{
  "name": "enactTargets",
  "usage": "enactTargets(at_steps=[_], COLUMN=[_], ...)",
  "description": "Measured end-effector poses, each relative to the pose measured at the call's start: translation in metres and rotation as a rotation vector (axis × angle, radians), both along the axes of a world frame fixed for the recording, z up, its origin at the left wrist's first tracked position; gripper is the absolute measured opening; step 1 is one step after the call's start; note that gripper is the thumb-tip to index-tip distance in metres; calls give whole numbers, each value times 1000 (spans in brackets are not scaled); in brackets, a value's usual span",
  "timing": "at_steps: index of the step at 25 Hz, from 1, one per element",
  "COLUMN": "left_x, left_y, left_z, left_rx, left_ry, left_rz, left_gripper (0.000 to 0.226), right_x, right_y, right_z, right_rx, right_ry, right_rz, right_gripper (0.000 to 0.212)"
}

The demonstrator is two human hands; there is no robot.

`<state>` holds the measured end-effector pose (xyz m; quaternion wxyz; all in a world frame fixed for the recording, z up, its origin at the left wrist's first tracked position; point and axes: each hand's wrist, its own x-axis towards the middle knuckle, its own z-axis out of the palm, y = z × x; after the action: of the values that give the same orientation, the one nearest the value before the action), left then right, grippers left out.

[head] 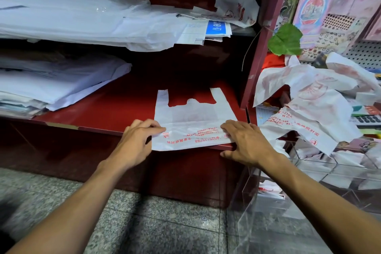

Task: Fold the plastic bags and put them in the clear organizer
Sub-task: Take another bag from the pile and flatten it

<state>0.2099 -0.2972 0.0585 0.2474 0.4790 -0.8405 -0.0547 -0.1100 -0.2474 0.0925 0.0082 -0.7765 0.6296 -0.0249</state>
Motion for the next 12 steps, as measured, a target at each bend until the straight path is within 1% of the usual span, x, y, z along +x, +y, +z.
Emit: enactTargets(at_steps=[3,4,6,7,9,10,11,12], left_x=[6,7,9,7,2,0,-2,-2], left_y=[-1,-1,-1,1,5,6,6,3], left_z=[3,4,5,7,13,14,14,12], left_rx=[85,117,181,202,221,223,226,232], left_ry=[223,294,397,429,488,518,546,575], left_rz=[-39,-44,-1,25,21,18,41,67], left_gripper=[54,53,42,36,25,23,23,20], right_x=[-10,-12,-17,-19,-23,-24,-25,-25], right_y=[2,3,4,3,1,0,0,-1], right_z=[5,6,5,3,3,4,5,6], right_rx=[-30,-32,-22,-23,-50,-59,-58,-57], right_ry=[-35,-61,-166,-239,-394,-470,-543,-608], right_rz=[46,49,59,73,67,44,9,-28], right_gripper=[74,73,70,60,28,16,14,17])
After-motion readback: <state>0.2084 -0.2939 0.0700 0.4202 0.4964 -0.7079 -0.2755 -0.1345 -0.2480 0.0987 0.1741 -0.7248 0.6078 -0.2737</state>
